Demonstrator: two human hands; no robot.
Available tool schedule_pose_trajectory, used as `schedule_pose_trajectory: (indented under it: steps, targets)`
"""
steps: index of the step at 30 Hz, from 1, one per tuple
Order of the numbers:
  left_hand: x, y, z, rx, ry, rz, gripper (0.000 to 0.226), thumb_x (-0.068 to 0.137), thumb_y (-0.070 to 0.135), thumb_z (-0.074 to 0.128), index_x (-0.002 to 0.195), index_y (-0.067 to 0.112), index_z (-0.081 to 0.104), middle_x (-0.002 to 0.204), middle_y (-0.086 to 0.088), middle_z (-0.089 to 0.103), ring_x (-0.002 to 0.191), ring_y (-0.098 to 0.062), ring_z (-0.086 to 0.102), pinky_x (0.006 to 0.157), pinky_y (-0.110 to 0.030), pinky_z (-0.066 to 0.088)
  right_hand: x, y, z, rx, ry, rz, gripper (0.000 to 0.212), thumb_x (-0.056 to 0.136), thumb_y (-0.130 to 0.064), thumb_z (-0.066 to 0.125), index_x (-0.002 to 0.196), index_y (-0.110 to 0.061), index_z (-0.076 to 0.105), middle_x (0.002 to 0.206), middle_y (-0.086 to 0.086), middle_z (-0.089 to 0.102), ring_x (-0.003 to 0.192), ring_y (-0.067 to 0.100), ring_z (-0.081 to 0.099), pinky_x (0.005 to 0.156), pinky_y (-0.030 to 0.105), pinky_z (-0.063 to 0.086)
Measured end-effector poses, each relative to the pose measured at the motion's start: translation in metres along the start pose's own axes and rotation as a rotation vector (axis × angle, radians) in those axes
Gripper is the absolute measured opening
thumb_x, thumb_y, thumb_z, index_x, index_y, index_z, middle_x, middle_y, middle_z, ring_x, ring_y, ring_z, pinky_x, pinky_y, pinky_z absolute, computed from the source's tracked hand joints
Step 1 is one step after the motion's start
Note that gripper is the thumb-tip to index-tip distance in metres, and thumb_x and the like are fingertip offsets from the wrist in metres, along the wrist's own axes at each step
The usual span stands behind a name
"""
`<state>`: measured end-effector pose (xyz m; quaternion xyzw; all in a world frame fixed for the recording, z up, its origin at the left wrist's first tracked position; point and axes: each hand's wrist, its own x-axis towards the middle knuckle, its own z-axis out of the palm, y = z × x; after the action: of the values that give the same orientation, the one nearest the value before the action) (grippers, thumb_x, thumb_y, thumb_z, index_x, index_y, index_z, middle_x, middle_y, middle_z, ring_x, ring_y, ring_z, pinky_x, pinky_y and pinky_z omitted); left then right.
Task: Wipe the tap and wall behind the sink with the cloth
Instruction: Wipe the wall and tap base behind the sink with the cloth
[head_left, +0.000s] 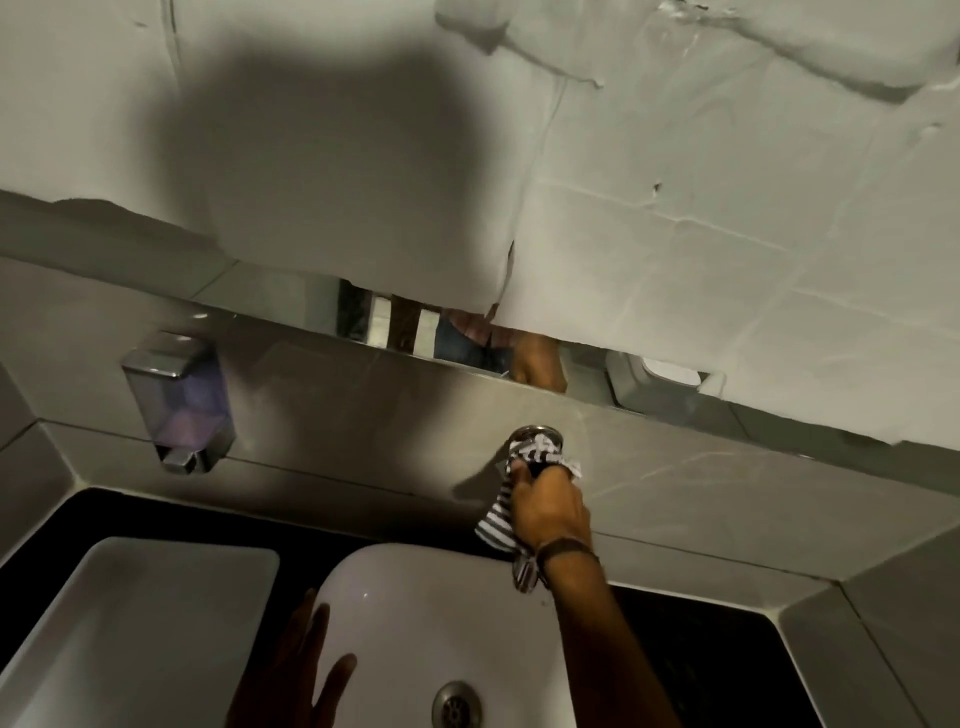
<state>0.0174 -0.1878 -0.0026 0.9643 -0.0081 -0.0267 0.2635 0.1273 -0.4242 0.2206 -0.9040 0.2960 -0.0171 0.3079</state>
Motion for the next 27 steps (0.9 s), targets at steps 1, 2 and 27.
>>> schedule_pose_trajectory:
  steps: [1, 2, 27]
  targets:
    - [0.0, 0.0, 0.0, 0.012, -0.01, -0.014, 0.096, 0.087, 0.078, 0.007, 0.145, 0.01, 0.043, 0.151, -0.015, 0.041, 0.132, -0.039, 0.052, 0.099, -0.057, 0.047, 0.003, -0.007, -0.001, -0.009, -0.012, 0.015, 0.043, 0.101, -0.048, 0.049, 0.119, -0.013, 0.066, 0.123, 0.018, 0.072, 0.113, 0.038, 0.067, 0.093, 0.037, 0.05]
    - [-0.001, 0.0, 0.0, 0.015, -0.024, -0.021, 0.102, 0.085, 0.079, 0.005, 0.143, 0.007, 0.047, 0.153, -0.014, 0.041, 0.132, -0.039, 0.051, 0.1, -0.058, 0.047, 0.006, -0.011, -0.001, -0.008, -0.017, 0.027, 0.044, 0.101, -0.049, 0.047, 0.121, -0.015, 0.066, 0.125, 0.017, 0.071, 0.115, 0.038, 0.067, 0.096, 0.038, 0.049]
    - [-0.001, 0.0, 0.0, 0.048, -0.019, -0.013, 0.092, 0.092, 0.071, 0.011, 0.139, 0.004, 0.052, 0.15, -0.018, 0.047, 0.133, -0.041, 0.049, 0.099, -0.06, 0.047, -0.052, 0.073, 0.073, 0.616, 0.37, -0.134, 0.061, 0.092, -0.055, 0.046, 0.127, -0.007, 0.06, 0.129, 0.015, 0.07, 0.122, 0.03, 0.064, 0.104, 0.034, 0.05]
